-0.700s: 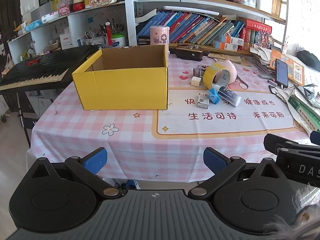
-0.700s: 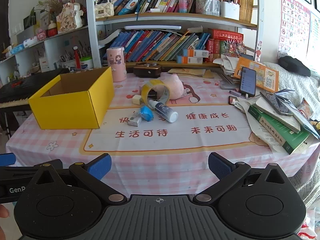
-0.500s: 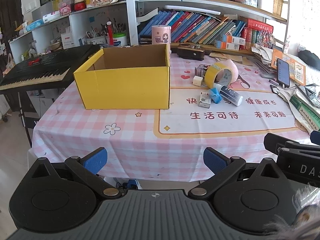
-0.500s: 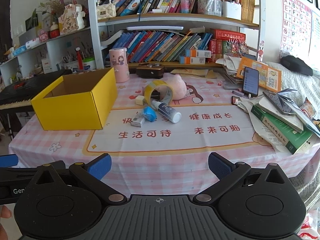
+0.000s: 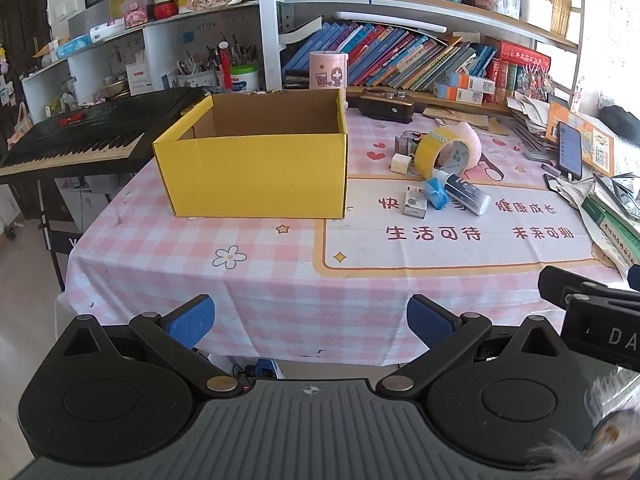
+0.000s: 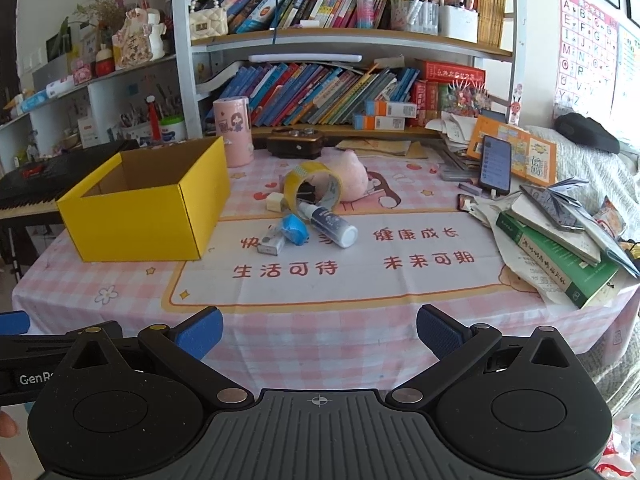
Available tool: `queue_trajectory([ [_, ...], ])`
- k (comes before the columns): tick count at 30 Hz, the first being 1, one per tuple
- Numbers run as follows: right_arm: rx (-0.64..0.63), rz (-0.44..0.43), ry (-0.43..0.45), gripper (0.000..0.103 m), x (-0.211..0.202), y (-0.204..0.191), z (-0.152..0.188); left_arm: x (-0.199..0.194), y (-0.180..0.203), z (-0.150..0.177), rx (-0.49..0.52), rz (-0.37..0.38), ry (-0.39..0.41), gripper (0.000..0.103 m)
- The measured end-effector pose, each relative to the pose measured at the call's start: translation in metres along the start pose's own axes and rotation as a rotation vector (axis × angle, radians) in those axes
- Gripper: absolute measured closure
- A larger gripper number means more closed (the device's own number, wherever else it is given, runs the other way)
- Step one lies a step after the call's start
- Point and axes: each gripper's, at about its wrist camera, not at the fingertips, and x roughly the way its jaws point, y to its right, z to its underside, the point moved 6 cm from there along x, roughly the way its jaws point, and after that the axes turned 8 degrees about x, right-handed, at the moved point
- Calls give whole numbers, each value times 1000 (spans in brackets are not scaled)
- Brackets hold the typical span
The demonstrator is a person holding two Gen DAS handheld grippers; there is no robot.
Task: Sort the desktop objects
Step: 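Move both tools toward the cluster of items on the table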
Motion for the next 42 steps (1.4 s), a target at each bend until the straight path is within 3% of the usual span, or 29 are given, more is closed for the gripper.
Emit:
queue_trajectory([
  [20, -44, 17, -7, 0, 10, 2, -7, 20, 10, -10, -25, 32, -17, 0],
  [35, -100, -14, -72, 1, 74, 31, -42, 76, 56, -44, -62, 17, -74, 0],
  [42, -141, -61, -110, 7, 116, 52, -64, 109, 85, -64, -96, -5, -107, 2],
])
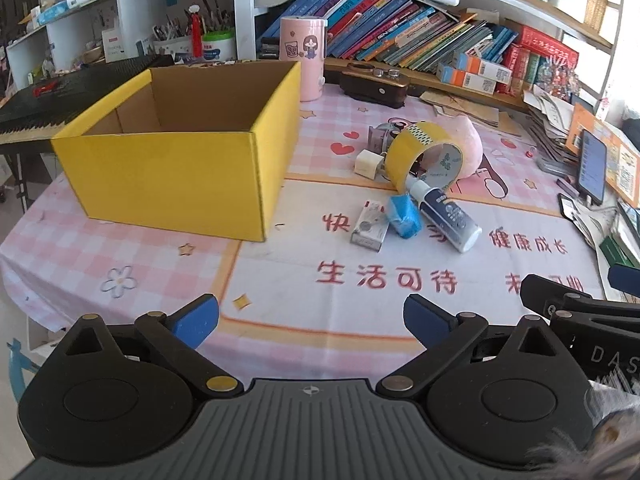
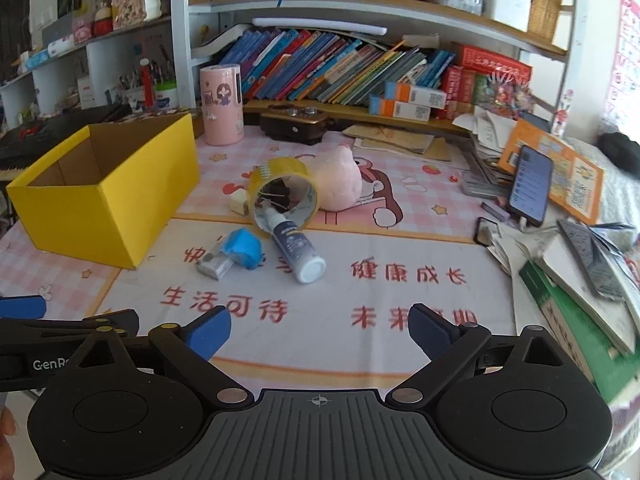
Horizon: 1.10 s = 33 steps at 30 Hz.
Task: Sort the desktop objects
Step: 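Move both tools toward the cluster of items on the table, then grasp the white spray bottle with the right tool while the left tool grasps the white card package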
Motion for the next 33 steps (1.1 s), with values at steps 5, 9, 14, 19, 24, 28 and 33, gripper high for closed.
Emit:
queue_trajectory([
  [5, -20, -41, -44, 13, 26, 15, -10, 19, 13, -10, -44, -3, -39, 2],
  [9, -29, -69, -76, 17, 47, 23, -18, 29, 14, -17, -89, -10, -61, 2],
  [14, -80, -144, -104, 29, 80, 19, -29, 32, 15, -25, -76, -55, -66, 7],
  [19, -135, -197, -143, 46, 125, 11, -42, 35, 14, -31, -98, -42, -51, 19],
  [24, -208, -233, -179, 54, 157, -2, -47, 45, 25, -31, -53, -28, -73, 28],
  [28, -272, -252, -193, 58, 173, -13, -45, 59, 31, -34, -8, -46, -78, 28],
  [33, -275, -290, -223, 72, 172, -5, -44, 84, 44, -42, 70, -29, -78, 39],
])
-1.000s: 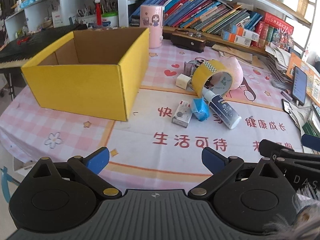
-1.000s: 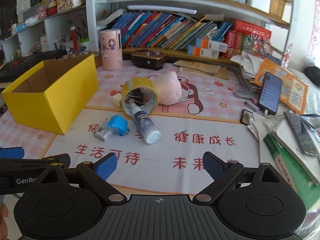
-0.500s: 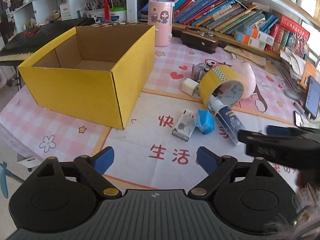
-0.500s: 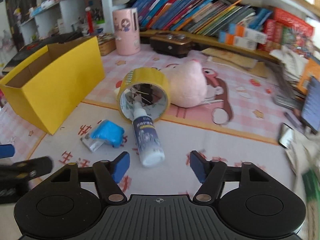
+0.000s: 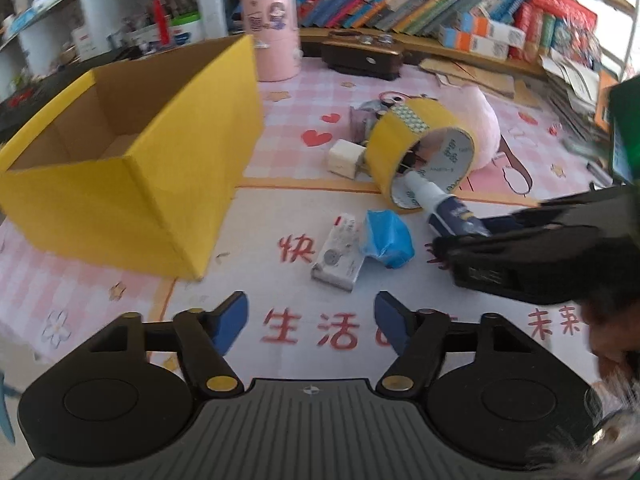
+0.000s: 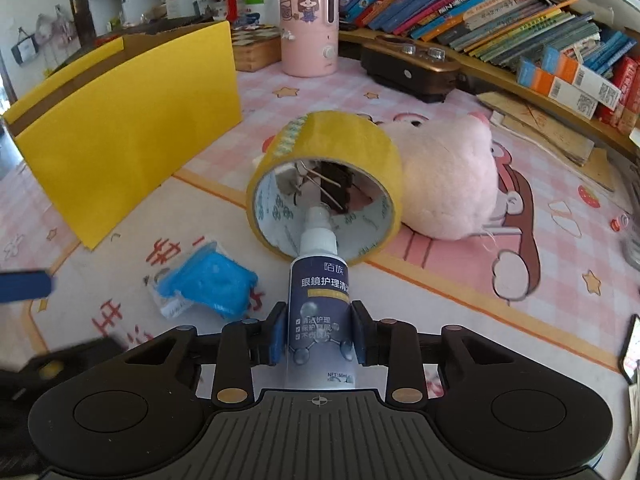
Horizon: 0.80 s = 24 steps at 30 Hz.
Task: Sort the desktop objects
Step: 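Grasp the white spray bottle with the right tool while the left tool grasps the white card package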
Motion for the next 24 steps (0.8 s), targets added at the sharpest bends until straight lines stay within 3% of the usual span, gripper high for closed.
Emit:
queue_trajectory([
  [4, 59, -5, -11, 71, -19, 18, 15, 21, 9, -10, 33, -1, 7, 43],
  [7, 75, 5, -43, 72, -30, 24, 30, 39, 16, -17, 72, 6, -4, 53],
  [14, 73, 11, -51, 71, -36, 28, 43, 52, 23, -29, 113, 5, 19, 56],
  [20, 44, 24, -49, 68, -34, 21, 42, 48, 17, -23, 38, 98, 1, 75],
  [24, 67, 19, -49, 71, -34, 22, 40, 36, 10, -19, -31, 130, -16, 75],
])
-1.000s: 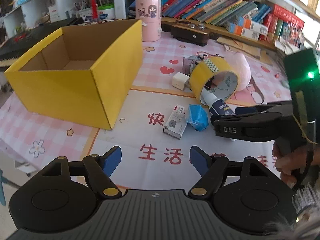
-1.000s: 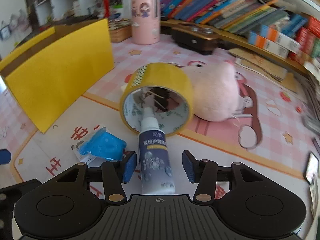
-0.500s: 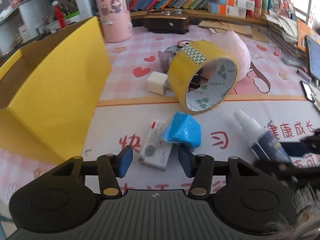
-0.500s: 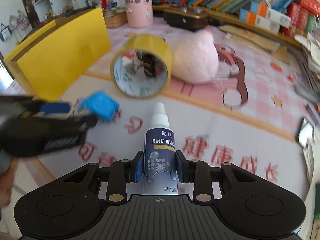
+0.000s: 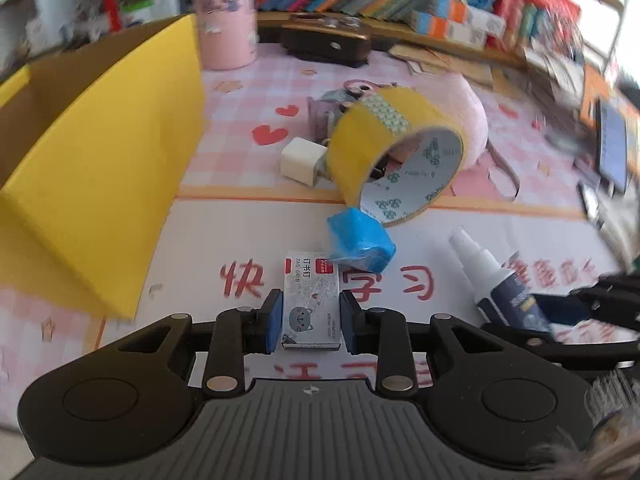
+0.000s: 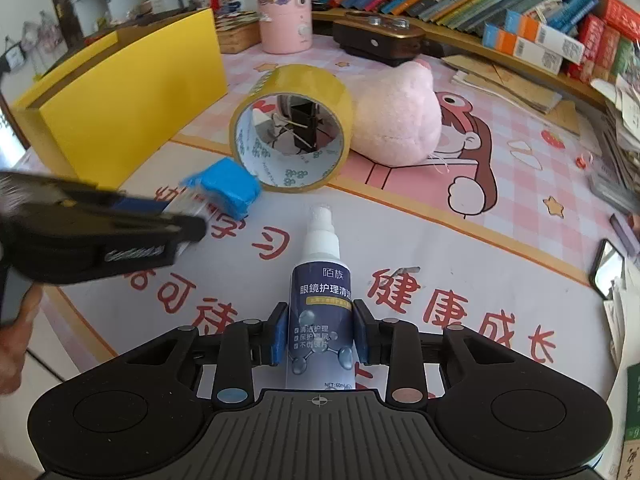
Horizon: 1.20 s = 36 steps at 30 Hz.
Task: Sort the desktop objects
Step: 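Grasp the white spray bottle with the right tool while the left tool grasps the white card package, then carry the spray bottle and card package with both tools over the yellow box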
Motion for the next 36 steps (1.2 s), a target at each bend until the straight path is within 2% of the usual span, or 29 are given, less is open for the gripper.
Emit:
queue_trajectory([
  [5, 71, -27, 57, 71, -21, 3, -11, -43, -7, -3, -92, 40, 66, 75],
  [10, 146, -93, 53, 70, -42, -2, -19, -84, -7, -3, -93, 66, 115, 75],
  [13, 138, -105, 71, 70, -55, -15, -18, -99, -8, 4, -96, 71, 120, 75],
  [18, 102, -85, 101, 70, -71, -37, -8, -112, -17, 20, -98, 78, 128, 75],
  [26, 128, -23, 137, 70, -92, -78, 10, -141, -46, 42, -50, 125, 186, 75],
  [36, 158, 27, 162, 70, -118, -159, 49, -184, -105, 89, -22, 177, 206, 75],
])
